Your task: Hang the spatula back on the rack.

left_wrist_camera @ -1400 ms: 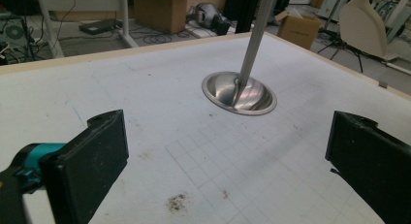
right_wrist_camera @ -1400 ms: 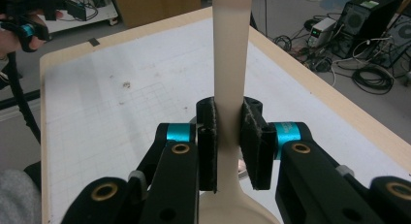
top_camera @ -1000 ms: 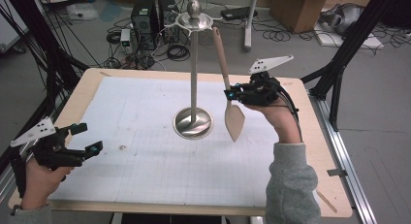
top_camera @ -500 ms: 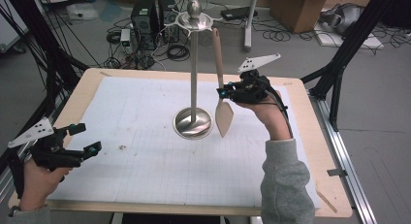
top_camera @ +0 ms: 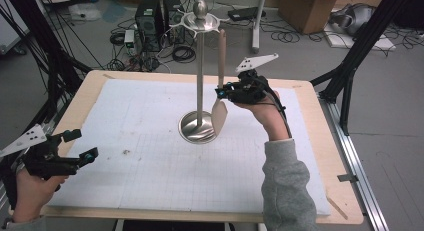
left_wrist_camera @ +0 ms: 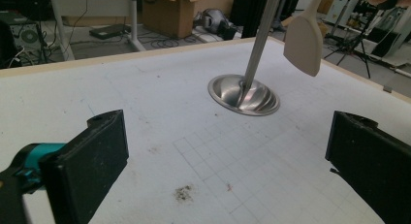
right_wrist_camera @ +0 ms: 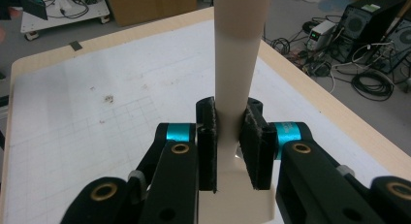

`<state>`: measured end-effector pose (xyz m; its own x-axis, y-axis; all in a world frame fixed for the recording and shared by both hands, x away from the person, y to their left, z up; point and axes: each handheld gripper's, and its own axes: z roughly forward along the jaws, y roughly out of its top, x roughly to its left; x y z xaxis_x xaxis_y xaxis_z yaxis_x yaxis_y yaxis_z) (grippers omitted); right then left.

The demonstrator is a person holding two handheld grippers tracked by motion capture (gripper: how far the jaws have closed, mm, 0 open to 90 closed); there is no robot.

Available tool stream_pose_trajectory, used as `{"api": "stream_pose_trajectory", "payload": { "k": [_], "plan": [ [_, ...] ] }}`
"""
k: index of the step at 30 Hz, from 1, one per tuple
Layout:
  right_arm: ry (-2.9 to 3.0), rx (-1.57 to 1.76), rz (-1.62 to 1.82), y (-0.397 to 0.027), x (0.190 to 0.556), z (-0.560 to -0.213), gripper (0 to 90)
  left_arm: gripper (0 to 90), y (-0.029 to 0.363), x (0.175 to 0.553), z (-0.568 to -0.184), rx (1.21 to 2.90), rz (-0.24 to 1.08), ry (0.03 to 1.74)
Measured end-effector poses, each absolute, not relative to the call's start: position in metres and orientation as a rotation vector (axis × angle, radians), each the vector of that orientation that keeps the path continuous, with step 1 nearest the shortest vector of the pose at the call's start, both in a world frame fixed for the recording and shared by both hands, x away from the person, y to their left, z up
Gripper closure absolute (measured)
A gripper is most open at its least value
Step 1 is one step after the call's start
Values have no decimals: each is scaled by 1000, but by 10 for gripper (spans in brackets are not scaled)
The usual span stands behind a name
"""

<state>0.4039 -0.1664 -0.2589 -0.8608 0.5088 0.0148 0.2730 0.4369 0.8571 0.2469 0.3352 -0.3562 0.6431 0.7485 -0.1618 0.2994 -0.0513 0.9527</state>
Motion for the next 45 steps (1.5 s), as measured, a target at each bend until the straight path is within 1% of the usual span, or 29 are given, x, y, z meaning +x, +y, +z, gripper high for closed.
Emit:
{"api": "stream_pose_trajectory", "payload": {
  "k": [22,26,29,31,33,34,35,39,42,45],
  "plan": [
    [2445,661,1428,-160,409,-263,772,21,336,246,-357,1641,459,882],
    [2438,649,1454,-161,409,-263,756,21,335,246,-358,1646,455,883],
    [2426,658,1461,-162,409,-262,722,21,334,247,-359,1649,452,884],
    [2421,668,1448,-162,408,-262,662,21,334,248,-360,1649,451,888],
    [2419,674,1450,-163,407,-262,634,21,334,248,-360,1652,451,887],
    [2410,675,1452,-163,407,-262,590,21,334,248,-360,1655,451,885],
    [2395,687,1448,-164,406,-262,527,21,334,249,-360,1653,449,885],
    [2386,712,1456,-166,405,-261,399,21,333,250,-360,1651,447,881],
    [2384,729,1454,-168,403,-261,347,21,331,251,-359,1650,446,874],
    [2358,739,1459,-171,400,-261,324,21,329,253,-358,1654,442,866]
  ]
}}
